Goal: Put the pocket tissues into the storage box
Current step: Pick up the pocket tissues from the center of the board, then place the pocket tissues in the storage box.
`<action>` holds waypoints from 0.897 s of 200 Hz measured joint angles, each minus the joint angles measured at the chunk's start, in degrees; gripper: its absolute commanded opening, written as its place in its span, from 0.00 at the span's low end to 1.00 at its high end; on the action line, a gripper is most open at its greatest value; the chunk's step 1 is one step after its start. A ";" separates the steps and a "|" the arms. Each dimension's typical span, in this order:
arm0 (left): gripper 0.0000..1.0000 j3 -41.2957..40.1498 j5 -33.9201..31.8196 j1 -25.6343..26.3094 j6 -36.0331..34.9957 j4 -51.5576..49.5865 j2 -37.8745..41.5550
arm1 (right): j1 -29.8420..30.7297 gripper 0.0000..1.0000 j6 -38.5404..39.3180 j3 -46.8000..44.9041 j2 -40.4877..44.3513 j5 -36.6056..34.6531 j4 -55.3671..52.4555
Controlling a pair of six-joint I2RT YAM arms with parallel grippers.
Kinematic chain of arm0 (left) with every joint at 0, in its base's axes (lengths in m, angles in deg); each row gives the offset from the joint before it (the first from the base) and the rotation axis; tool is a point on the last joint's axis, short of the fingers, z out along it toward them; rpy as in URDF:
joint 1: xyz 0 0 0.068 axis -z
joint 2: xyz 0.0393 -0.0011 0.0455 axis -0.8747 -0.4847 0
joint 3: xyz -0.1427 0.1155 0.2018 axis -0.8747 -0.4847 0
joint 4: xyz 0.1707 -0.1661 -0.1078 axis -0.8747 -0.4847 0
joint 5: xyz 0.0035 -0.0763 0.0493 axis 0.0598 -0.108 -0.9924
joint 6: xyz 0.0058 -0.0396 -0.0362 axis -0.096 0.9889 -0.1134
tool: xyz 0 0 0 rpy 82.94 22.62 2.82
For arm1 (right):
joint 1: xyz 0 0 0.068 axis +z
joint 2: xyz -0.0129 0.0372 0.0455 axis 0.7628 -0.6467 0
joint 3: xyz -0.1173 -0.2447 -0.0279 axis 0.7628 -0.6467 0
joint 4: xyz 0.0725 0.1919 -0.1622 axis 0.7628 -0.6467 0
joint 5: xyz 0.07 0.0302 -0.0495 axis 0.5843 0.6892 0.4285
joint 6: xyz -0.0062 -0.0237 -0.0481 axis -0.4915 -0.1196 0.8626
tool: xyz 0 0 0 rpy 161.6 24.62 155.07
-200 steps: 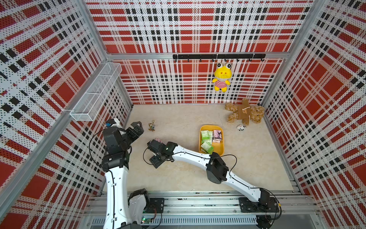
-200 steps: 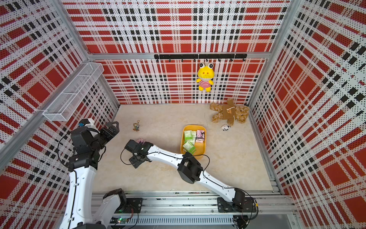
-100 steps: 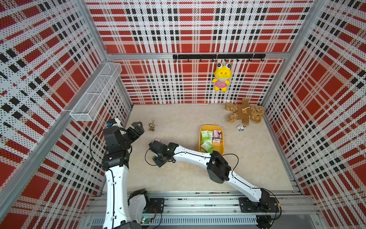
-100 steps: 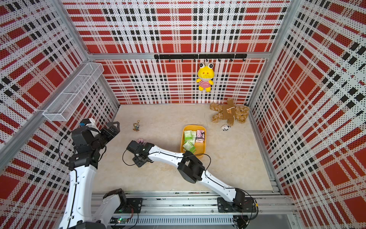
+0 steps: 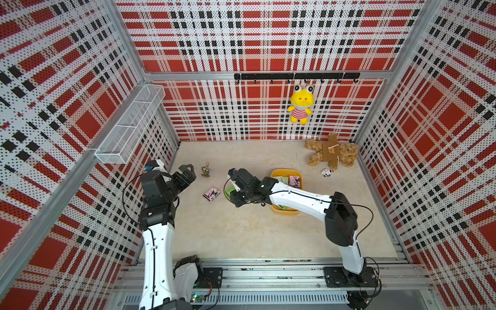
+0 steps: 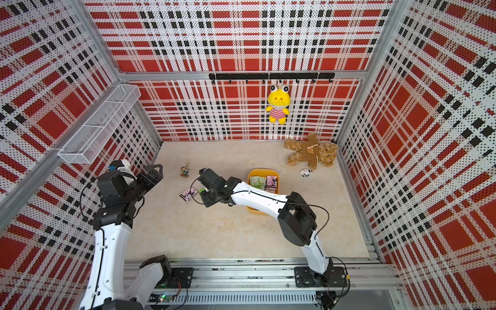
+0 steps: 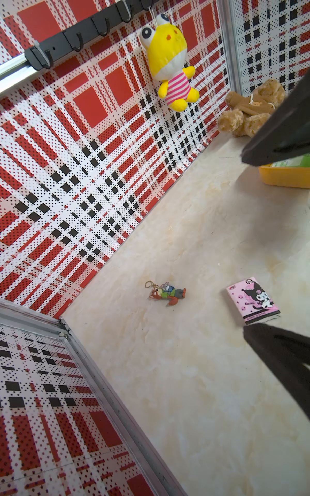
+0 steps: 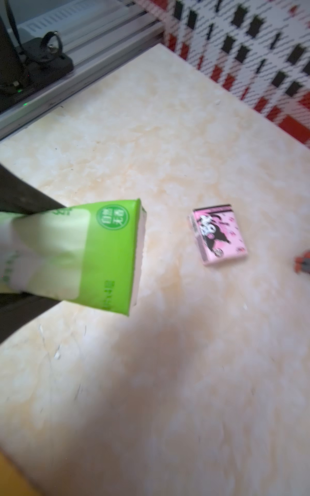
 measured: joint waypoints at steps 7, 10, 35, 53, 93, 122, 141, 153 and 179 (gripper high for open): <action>0.99 0.00 0.02 0.00 0.02 0.00 0.00 | -1.07 0.37 -0.46 -2.08 2.38 -0.52 0.42; 0.99 0.00 0.02 0.00 0.07 0.02 0.00 | -1.70 0.37 -0.81 -3.21 3.67 -1.05 0.63; 0.99 0.00 0.20 0.02 0.35 0.20 -0.11 | -5.90 0.38 -3.23 -11.89 11.50 -3.67 0.79; 0.99 0.00 0.28 0.07 0.42 0.61 -0.48 | -8.85 0.39 -5.31 -17.99 16.17 -5.99 0.04; 0.99 0.00 0.48 0.52 0.42 1.57 -1.81 | -13.81 0.40 -6.99 -26.91 21.79 -10.56 -2.25; 0.99 0.00 0.61 0.55 0.39 2.21 -2.14 | -16.96 0.41 -6.86 -30.95 22.91 -12.20 -3.23; 0.99 -0.02 0.63 0.55 0.39 2.64 -2.23 | -18.71 0.41 -6.49 -32.20 23.02 -12.57 -4.17; 0.99 -0.20 0.66 0.55 0.39 2.97 -2.38 | -19.52 0.41 -6.21 -32.35 23.02 -12.83 -4.57; 0.99 -0.26 0.63 0.55 0.37 3.15 -3.02 | -20.57 0.41 -5.51 -31.89 22.45 -13.49 -4.74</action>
